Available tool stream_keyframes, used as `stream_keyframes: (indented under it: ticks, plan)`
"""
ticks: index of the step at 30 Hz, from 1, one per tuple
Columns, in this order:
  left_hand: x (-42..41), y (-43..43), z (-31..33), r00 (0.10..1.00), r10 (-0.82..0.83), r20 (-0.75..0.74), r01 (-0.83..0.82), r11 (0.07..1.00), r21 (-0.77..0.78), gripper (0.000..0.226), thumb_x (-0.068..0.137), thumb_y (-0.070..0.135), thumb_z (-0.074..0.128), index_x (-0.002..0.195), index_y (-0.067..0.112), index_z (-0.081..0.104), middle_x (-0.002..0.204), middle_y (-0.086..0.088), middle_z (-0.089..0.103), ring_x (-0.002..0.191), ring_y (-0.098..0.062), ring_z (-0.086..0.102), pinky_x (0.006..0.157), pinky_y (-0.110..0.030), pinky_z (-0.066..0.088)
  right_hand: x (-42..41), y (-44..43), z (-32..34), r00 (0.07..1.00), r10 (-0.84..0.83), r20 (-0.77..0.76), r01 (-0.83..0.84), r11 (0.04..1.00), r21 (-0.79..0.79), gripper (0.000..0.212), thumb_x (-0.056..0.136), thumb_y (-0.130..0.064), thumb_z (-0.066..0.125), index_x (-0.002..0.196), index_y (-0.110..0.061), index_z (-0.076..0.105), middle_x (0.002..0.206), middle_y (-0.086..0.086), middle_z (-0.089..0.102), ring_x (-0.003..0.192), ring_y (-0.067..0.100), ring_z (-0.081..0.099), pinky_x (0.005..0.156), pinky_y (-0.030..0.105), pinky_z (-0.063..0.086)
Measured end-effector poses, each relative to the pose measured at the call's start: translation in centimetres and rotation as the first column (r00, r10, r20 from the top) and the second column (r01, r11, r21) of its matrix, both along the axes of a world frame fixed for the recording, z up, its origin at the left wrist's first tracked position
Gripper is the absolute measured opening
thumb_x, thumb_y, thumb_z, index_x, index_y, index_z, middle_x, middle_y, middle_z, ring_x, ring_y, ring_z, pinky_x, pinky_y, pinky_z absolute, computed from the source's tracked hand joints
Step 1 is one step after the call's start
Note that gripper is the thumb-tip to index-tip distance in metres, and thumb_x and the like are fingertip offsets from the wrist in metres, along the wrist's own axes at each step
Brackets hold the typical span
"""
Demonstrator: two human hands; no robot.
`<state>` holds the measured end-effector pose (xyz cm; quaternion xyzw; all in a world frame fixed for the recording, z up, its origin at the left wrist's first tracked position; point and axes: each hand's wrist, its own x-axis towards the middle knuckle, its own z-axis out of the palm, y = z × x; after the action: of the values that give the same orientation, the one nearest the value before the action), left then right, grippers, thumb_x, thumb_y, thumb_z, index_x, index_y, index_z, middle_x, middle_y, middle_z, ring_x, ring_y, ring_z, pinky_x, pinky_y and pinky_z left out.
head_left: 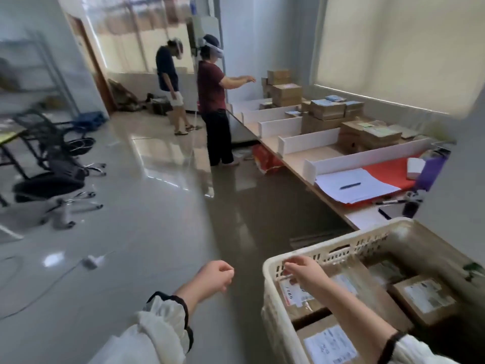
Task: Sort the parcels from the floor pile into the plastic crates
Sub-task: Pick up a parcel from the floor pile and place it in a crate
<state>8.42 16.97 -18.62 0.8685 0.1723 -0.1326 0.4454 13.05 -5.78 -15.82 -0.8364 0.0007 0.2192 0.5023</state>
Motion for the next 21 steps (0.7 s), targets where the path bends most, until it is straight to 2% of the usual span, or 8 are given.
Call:
stream_keyframes:
  ticks: [3,6,8,10,13,16,18,21]
  plan:
    - [-4.8,10.7,0.5,0.971,0.236,0.023,-0.237,0.971,0.032,0.022,0.095,0.01,0.05,0.076,0.02,0.054,0.068,0.002,0.056,0.053,-0.009,0.049,0.047,-0.013,0.039,-0.5,10.9,0.0,0.988,0.154,0.013,-0.154,0.988,0.001,0.014,0.088,-0.01,0.054,0.079,-0.014,0.064,0.072,0.005,0.062,0.055,0.014,0.055,0.051,0.022,0.042]
    - [-10.9,19.3,0.6,0.888,0.461,0.003,-0.46,0.885,0.07,0.029,0.093,0.009,0.049,0.065,0.019,0.05,0.065,-0.001,0.054,0.05,-0.012,0.046,0.051,-0.018,0.038,-2.5,20.8,0.2,0.944,0.328,-0.034,-0.328,0.945,0.019,0.011,0.093,-0.007,0.052,0.086,-0.01,0.06,0.071,0.005,0.059,0.041,0.005,0.051,0.037,0.012,0.035]
    - [-14.8,23.6,0.6,0.82,0.572,-0.001,-0.57,0.817,0.085,0.031,0.092,0.009,0.048,0.062,0.017,0.049,0.063,0.0,0.053,0.049,-0.012,0.046,0.05,-0.018,0.037,-4.2,26.5,0.3,0.897,0.439,-0.044,-0.439,0.898,0.007,0.009,0.094,-0.01,0.051,0.093,-0.01,0.06,0.08,0.008,0.063,0.046,0.008,0.052,0.034,0.009,0.032]
    - [-18.4,26.9,0.4,0.745,0.667,-0.009,-0.665,0.743,0.074,0.03,0.092,0.009,0.048,0.064,0.017,0.05,0.064,0.0,0.053,0.051,-0.012,0.047,0.049,-0.018,0.039,-6.1,31.8,0.4,0.841,0.539,-0.055,-0.538,0.843,0.025,0.008,0.095,-0.008,0.05,0.096,-0.008,0.058,0.088,0.013,0.061,0.043,0.005,0.052,0.032,0.008,0.031]
    - [-23.2,30.3,-0.1,0.645,0.763,-0.048,-0.762,0.647,0.043,0.023,0.095,0.009,0.045,0.074,0.015,0.053,0.074,-0.003,0.057,0.055,-0.012,0.049,0.039,-0.011,0.038,-8.6,38.9,0.2,0.745,0.664,-0.058,-0.665,0.747,0.005,0.007,0.095,-0.01,0.05,0.096,-0.007,0.056,0.086,0.011,0.059,0.051,0.011,0.049,0.033,0.009,0.031]
    - [-27.4,32.7,-1.0,0.55,0.83,-0.092,-0.833,0.553,0.021,0.012,0.095,0.01,0.044,0.091,0.01,0.055,0.082,-0.006,0.058,0.058,-0.012,0.051,0.032,-0.008,0.032,-11.1,45.4,-0.2,0.63,0.772,-0.078,-0.776,0.631,-0.021,0.009,0.095,-0.016,0.049,0.095,-0.011,0.057,0.085,0.004,0.061,0.056,0.013,0.049,0.041,0.014,0.034]
    - [-29.2,34.0,-1.3,0.49,0.867,-0.093,-0.87,0.493,0.006,0.011,0.096,0.012,0.046,0.093,0.009,0.056,0.076,-0.003,0.056,0.058,-0.012,0.051,0.031,-0.008,0.031,-12.3,48.6,-0.4,0.559,0.825,-0.083,-0.829,0.556,-0.054,0.012,0.094,-0.019,0.049,0.093,-0.014,0.059,0.088,0.001,0.064,0.058,0.013,0.053,0.049,0.017,0.036]
    - [-31.9,37.0,-1.5,0.364,0.926,-0.103,-0.931,0.366,-0.002,0.011,0.097,0.013,0.046,0.094,0.009,0.056,0.074,-0.003,0.055,0.058,-0.013,0.051,0.03,-0.009,0.03,-14.4,54.5,-1.0,0.439,0.891,-0.111,-0.898,0.433,-0.078,0.013,0.094,-0.016,0.046,0.093,-0.013,0.059,0.088,0.002,0.062,0.057,0.012,0.051,0.048,0.017,0.035]
